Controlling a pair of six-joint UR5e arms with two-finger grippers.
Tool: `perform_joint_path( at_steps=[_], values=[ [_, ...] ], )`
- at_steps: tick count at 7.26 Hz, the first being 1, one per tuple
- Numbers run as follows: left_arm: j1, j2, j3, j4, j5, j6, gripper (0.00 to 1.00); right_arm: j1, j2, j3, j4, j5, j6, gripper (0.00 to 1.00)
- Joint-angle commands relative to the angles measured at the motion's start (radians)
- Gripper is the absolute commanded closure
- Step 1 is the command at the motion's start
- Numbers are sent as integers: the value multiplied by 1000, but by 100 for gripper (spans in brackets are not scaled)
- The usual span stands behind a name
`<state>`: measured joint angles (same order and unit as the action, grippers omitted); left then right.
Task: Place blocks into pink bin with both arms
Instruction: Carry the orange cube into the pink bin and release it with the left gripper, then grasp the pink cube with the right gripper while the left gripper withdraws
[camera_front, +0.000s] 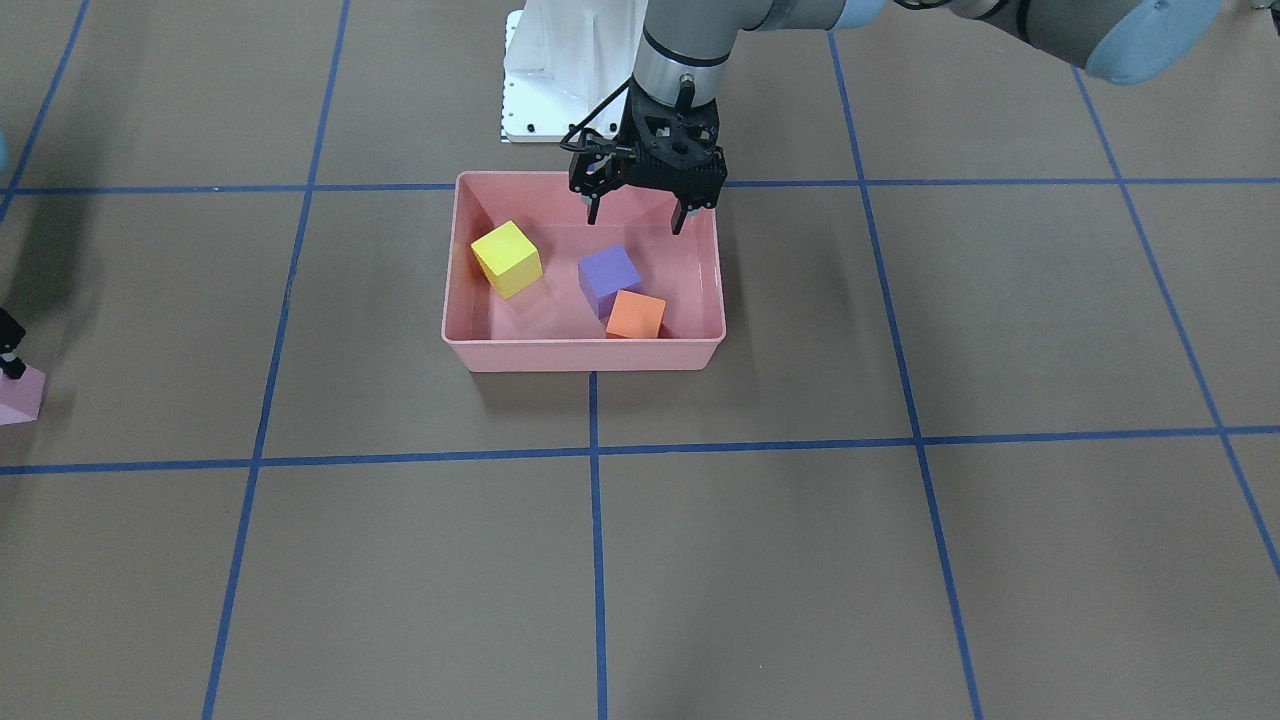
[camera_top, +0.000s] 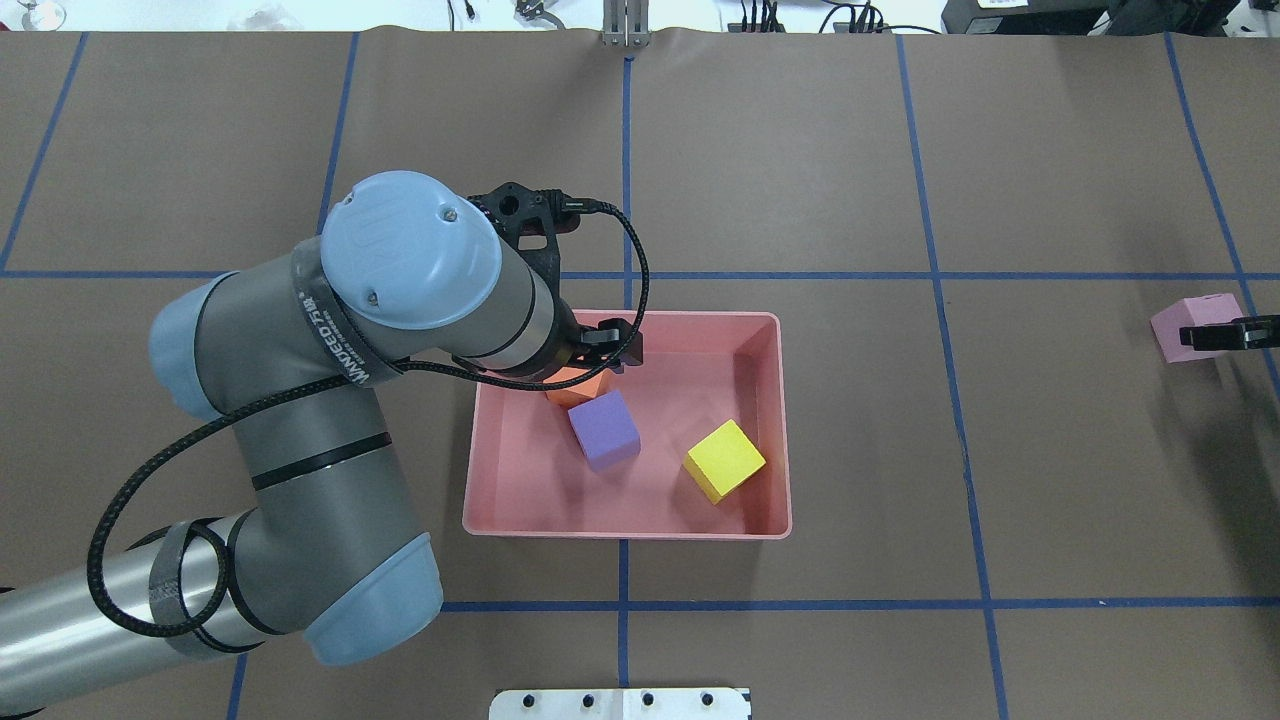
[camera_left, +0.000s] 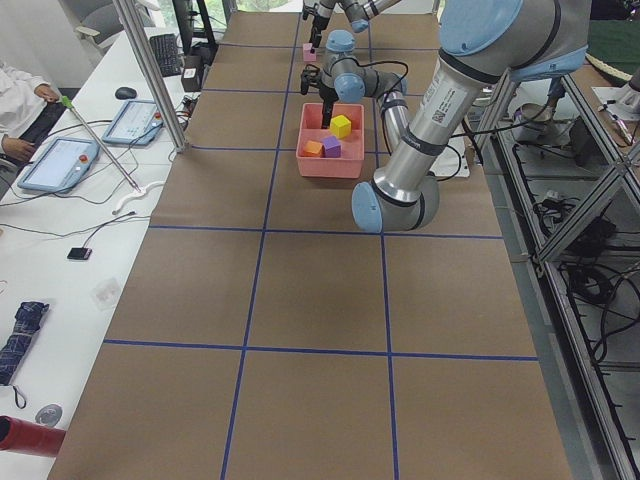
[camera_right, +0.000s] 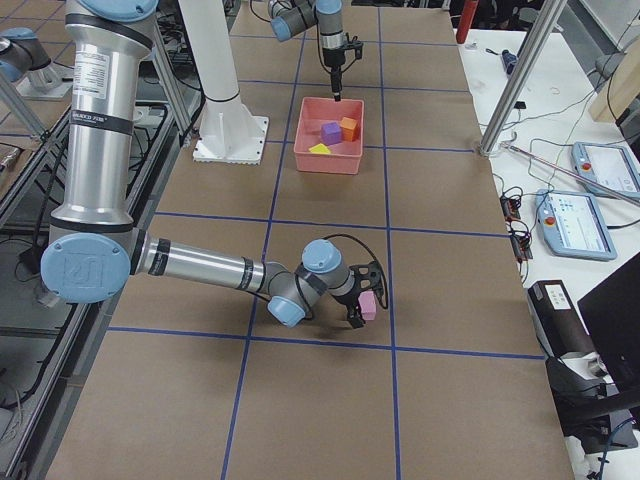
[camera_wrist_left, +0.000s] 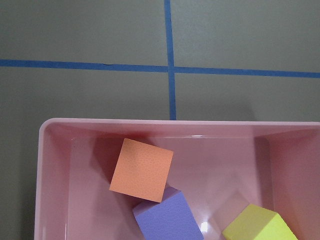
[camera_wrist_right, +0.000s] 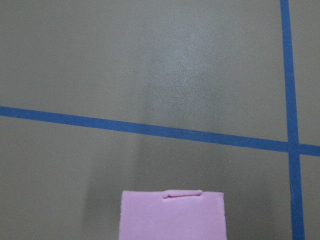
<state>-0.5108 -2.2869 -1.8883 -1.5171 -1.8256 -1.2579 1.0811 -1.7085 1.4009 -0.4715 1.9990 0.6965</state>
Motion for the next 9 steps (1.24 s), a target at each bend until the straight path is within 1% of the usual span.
perform_joint_path(
  at_steps=[1, 2, 3, 4, 5, 6, 7, 8, 9],
  values=[
    [-2, 6, 0, 0, 6, 2, 0, -23, 13, -11, 17, -11, -3, 42],
    [-12, 7, -5, 0, 8, 9, 0, -30, 24, -7, 16, -12, -14, 79],
    [-37, 27, -32, 9, 0, 123, 0, -30, 26, 0, 16, -9, -14, 95],
    [-79, 114, -84, 8, -4, 240, 0, -30, 39, 19, 13, 3, -12, 93],
    [-130, 210, -136, 6, -6, 353, 0, -30, 41, 59, 1, 9, 0, 93],
    [-164, 315, -187, -3, -7, 398, 0, -29, 43, 105, -16, 71, 3, 91],
    [-222, 390, -228, -3, -21, 528, 0, -27, 41, 218, -141, 89, 21, 90],
    [-286, 452, -241, -6, -106, 616, 0, -29, 47, 356, -292, 89, 81, 89],
    [-378, 516, -244, -8, -180, 758, 0, -30, 56, 462, -406, 90, 125, 88]
  ],
)
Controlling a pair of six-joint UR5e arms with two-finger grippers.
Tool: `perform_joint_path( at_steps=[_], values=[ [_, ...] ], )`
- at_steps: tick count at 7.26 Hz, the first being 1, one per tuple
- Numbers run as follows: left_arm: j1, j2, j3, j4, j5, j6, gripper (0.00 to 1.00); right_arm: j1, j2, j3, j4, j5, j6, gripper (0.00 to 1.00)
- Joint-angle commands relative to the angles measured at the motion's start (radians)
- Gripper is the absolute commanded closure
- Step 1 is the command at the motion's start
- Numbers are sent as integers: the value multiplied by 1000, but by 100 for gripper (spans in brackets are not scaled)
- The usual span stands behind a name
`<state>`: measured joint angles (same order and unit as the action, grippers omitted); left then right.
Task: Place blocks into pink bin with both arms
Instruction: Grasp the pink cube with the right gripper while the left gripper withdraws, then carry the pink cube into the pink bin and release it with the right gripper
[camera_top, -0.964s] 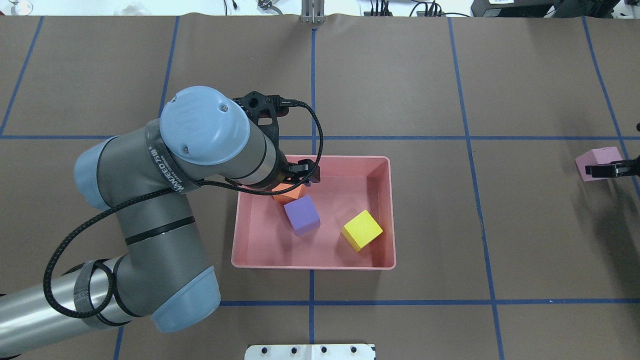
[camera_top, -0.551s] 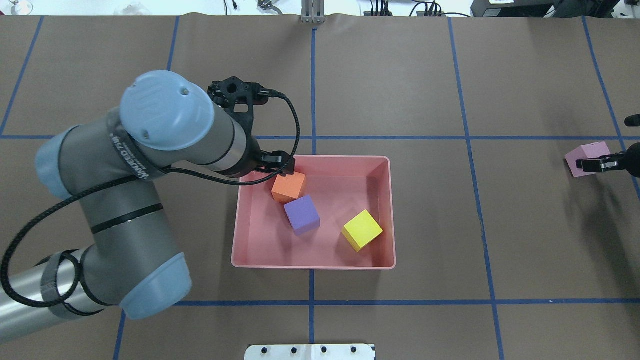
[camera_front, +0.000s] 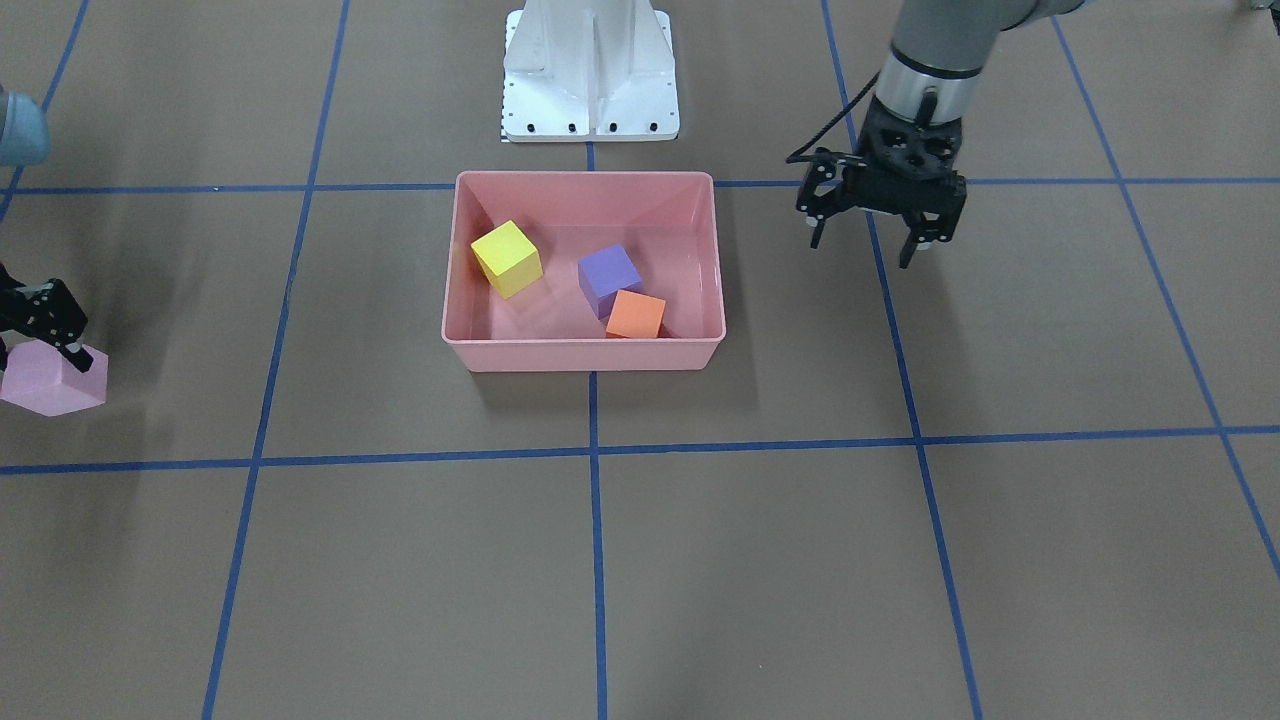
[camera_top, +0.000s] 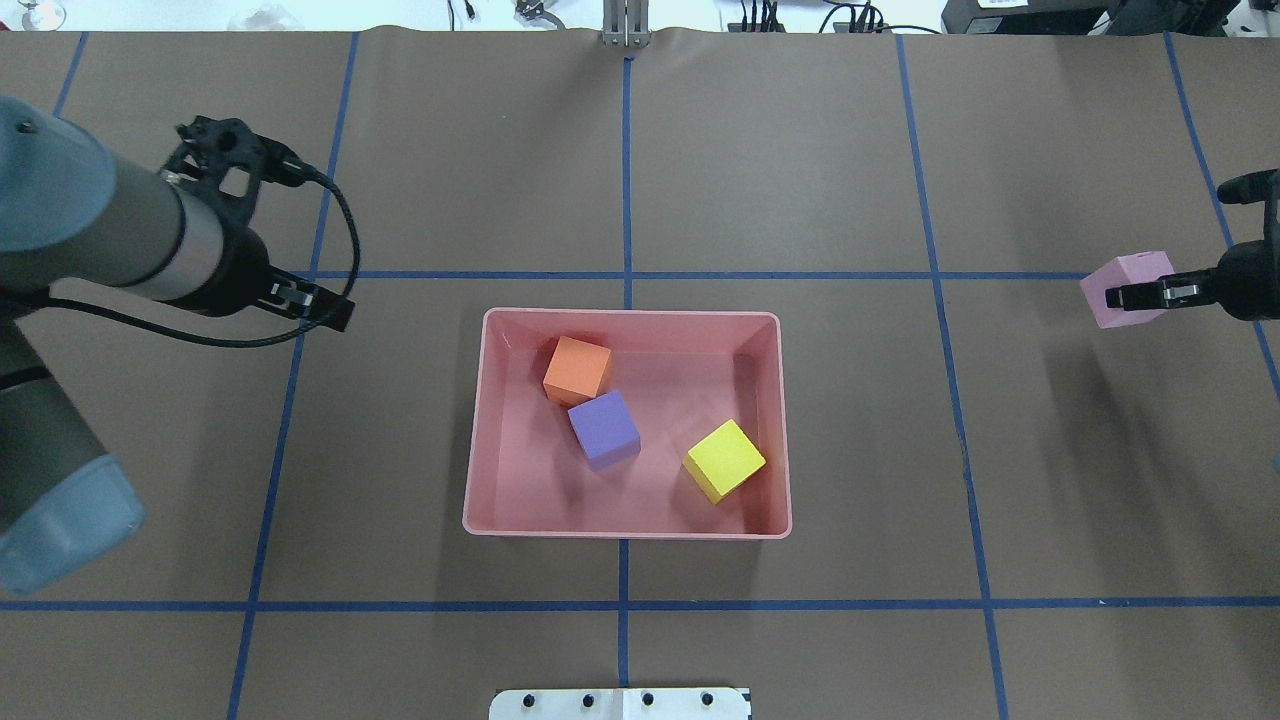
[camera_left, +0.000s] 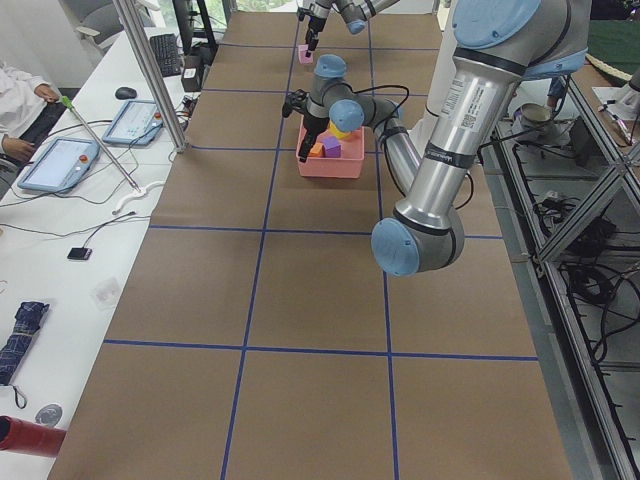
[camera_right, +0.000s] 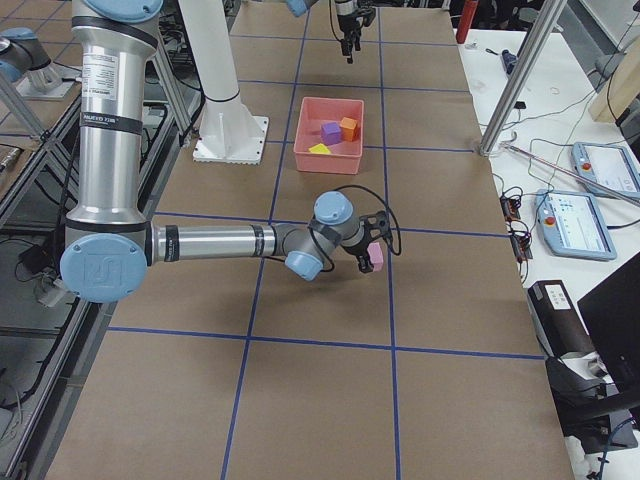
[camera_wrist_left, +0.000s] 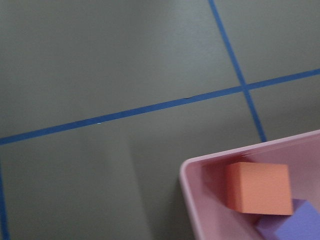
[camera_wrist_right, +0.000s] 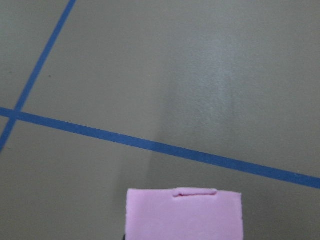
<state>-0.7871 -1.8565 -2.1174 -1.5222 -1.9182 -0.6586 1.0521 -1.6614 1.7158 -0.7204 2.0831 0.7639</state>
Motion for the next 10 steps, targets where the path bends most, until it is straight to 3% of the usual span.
perform_joint_path(
  at_steps=[1, 3, 4, 6, 7, 9, 10],
  values=[
    [-209, 171, -9, -21, -160, 313, 0, -21, 41, 215, -238, 8, 122, 87],
    [-410, 348, 5, -67, -246, 456, 0, -72, 157, 260, -353, -3, 250, 83],
    [-456, 425, 26, -93, -248, 480, 0, -122, 229, 298, -489, -38, 291, 83],
    [-514, 445, 43, -144, -287, 511, 0, -295, 345, 379, -664, -191, 435, 80],
    [-514, 445, 47, -144, -289, 511, 0, -404, 426, 390, -783, -318, 507, 79],
    [-514, 447, 56, -144, -291, 511, 0, -556, 575, 369, -959, -472, 606, 64],
    [-514, 447, 57, -144, -291, 511, 0, -582, 647, 291, -961, -515, 627, 46]
  ],
)
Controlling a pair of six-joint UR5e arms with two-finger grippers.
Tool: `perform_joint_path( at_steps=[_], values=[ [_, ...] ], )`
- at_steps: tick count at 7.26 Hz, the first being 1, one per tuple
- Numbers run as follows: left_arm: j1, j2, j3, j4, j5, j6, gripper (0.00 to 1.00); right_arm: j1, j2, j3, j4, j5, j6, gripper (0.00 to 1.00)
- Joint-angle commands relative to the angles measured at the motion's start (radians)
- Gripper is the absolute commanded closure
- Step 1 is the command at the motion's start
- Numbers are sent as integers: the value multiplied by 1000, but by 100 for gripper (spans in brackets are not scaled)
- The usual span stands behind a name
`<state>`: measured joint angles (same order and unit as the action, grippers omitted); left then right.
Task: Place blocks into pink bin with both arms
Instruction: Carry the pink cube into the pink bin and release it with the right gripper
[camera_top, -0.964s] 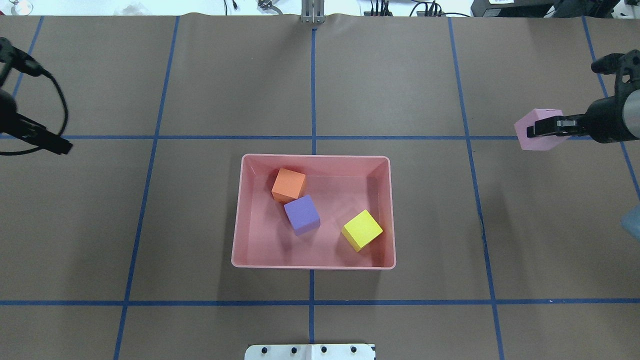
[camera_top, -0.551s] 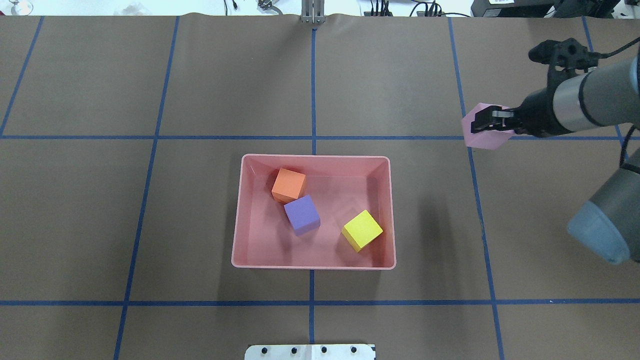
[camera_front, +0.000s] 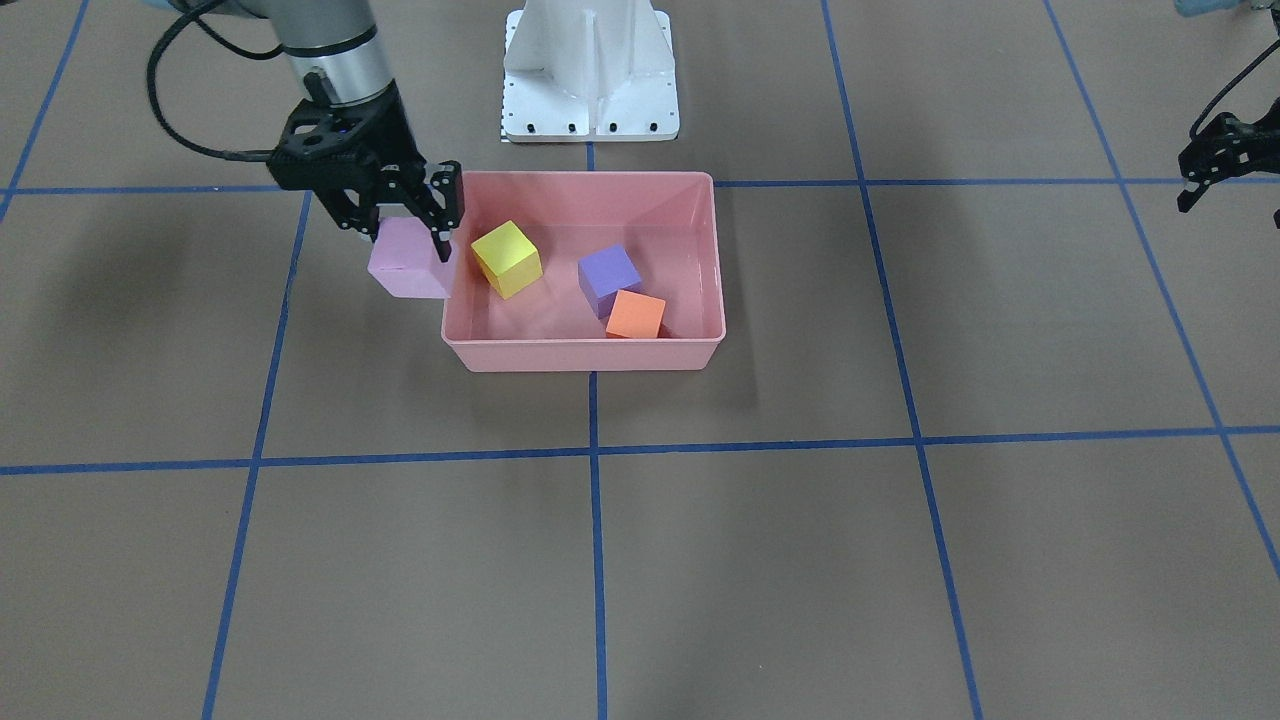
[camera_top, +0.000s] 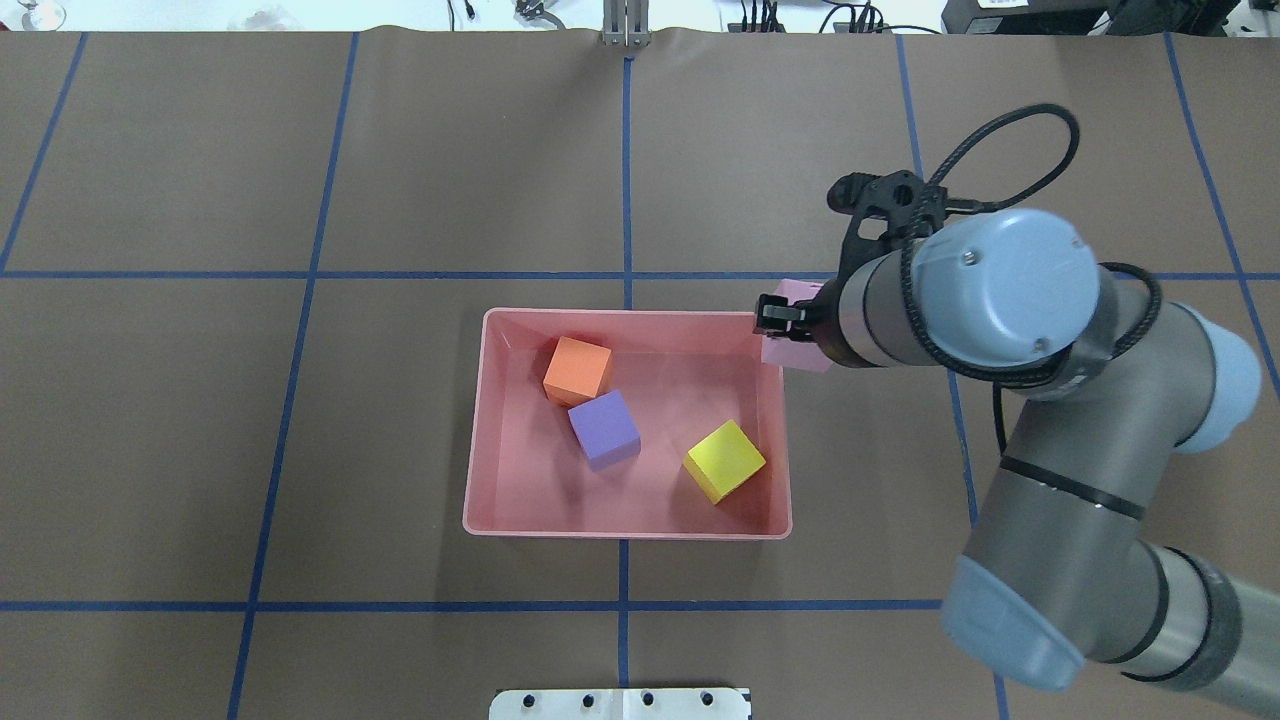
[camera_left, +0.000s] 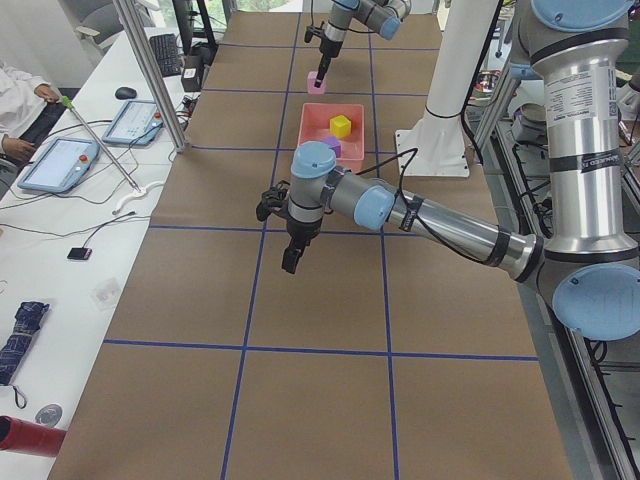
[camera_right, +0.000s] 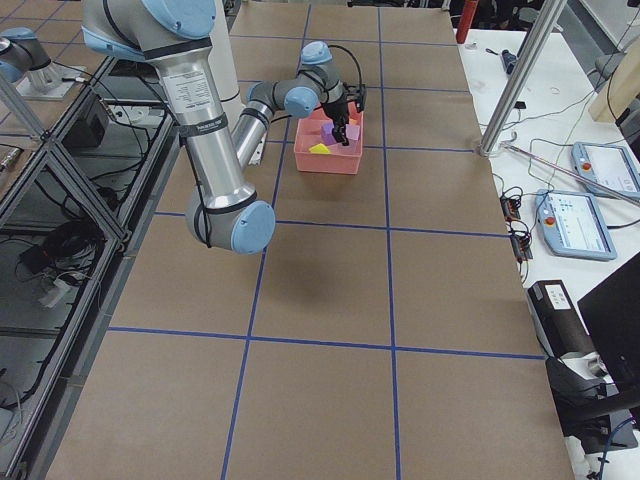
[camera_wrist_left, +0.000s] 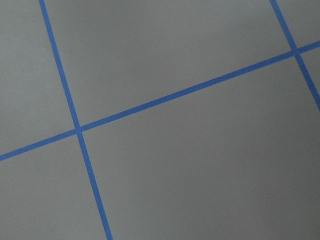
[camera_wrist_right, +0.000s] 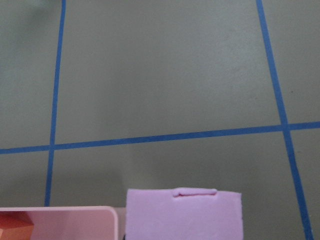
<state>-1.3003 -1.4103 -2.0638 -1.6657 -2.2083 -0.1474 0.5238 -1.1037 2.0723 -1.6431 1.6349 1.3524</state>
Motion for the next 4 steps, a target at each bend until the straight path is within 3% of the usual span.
perform_joint_path(
  at_steps=[1, 4],
  values=[
    [-1, 1, 8, -2, -1, 0, 0, -56, 155, -136, -38, -75, 46, 3],
    [1, -1, 39, -3, 1, 0, 0, -3, 116, -143, -43, -58, -48, 1]
  ],
)
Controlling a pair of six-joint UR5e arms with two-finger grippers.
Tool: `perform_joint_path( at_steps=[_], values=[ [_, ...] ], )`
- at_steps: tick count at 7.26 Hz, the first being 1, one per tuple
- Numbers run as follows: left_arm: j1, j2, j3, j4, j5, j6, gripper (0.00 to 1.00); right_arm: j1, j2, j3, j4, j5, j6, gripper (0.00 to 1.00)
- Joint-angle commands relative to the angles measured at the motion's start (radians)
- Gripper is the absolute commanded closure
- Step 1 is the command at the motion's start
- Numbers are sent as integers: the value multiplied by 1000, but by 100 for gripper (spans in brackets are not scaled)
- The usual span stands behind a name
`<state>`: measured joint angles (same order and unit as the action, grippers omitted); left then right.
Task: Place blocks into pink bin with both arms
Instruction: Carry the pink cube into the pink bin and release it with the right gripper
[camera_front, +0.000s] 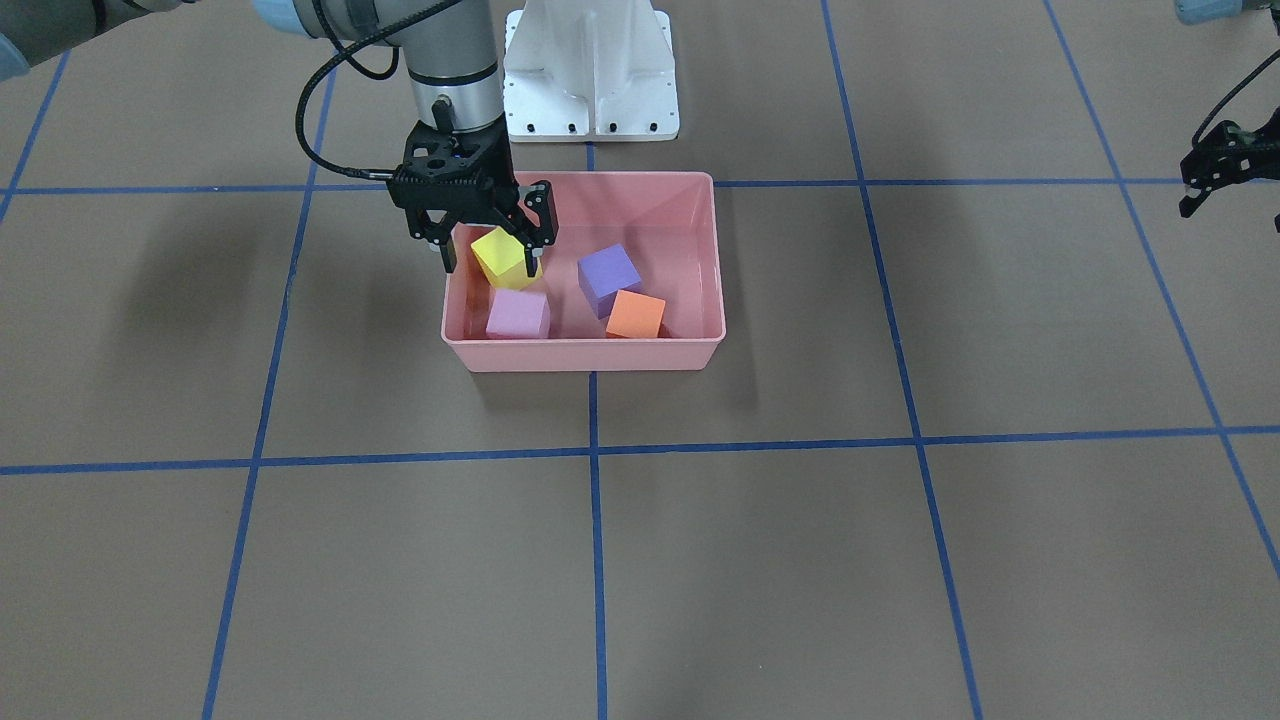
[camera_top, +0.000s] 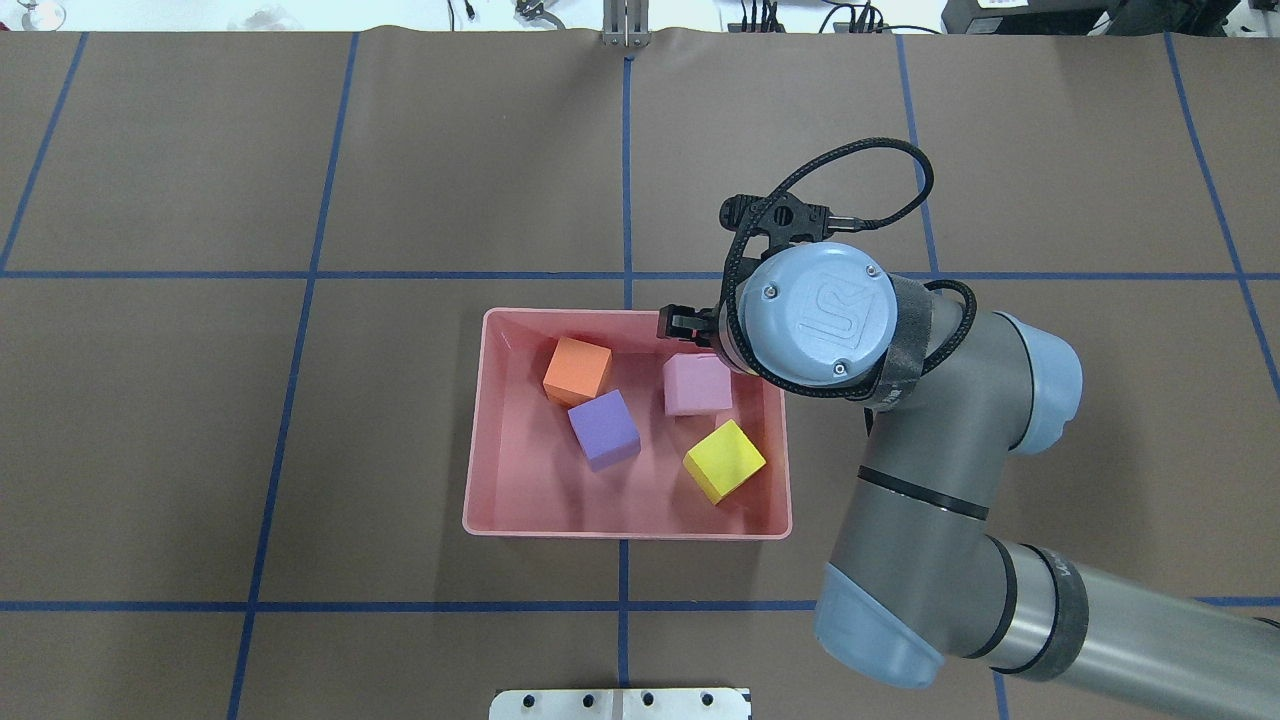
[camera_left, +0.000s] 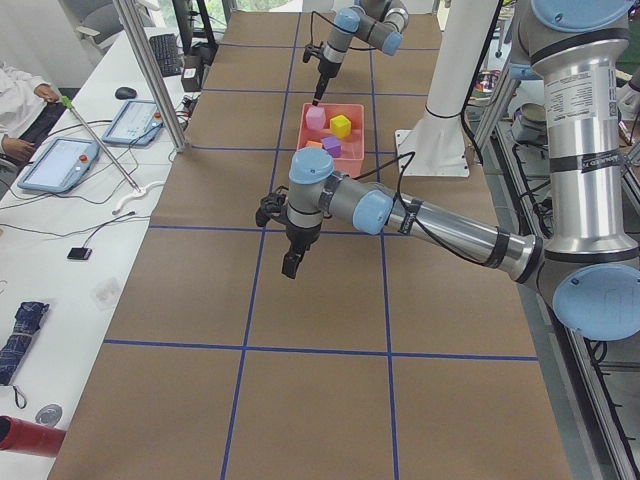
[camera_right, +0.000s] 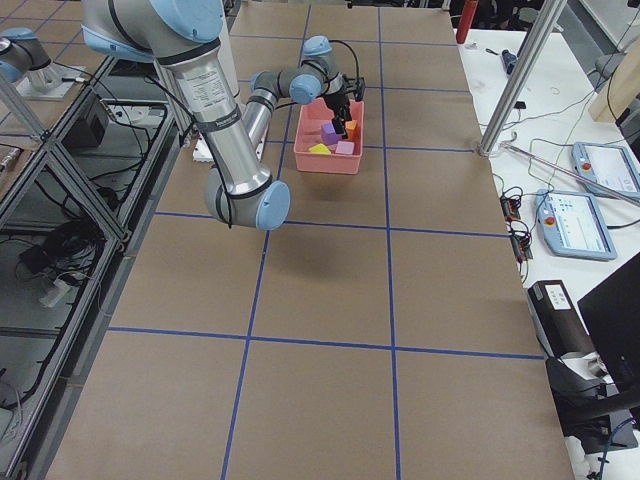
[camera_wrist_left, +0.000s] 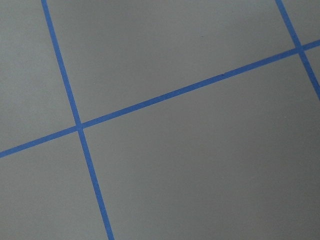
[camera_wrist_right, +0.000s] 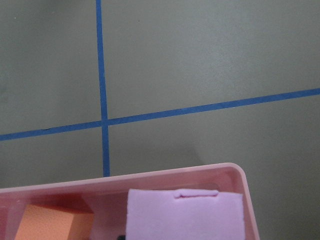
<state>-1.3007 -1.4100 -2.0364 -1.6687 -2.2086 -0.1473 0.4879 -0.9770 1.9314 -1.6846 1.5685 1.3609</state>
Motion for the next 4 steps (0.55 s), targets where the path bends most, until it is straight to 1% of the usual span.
perform_joint_path(
  at_steps=[1, 2, 4],
  values=[
    [0, -1, 15, 0, 1, 0, 0, 85, -17, -2, -1, 46, -118, 1],
    [0, 0, 16, 0, 7, -3, 0, 174, -26, -2, 2, 153, -219, 1],
    [-2, 0, 37, 3, 4, -8, 0, 335, -83, -15, 8, 301, -504, 1]
  ],
)
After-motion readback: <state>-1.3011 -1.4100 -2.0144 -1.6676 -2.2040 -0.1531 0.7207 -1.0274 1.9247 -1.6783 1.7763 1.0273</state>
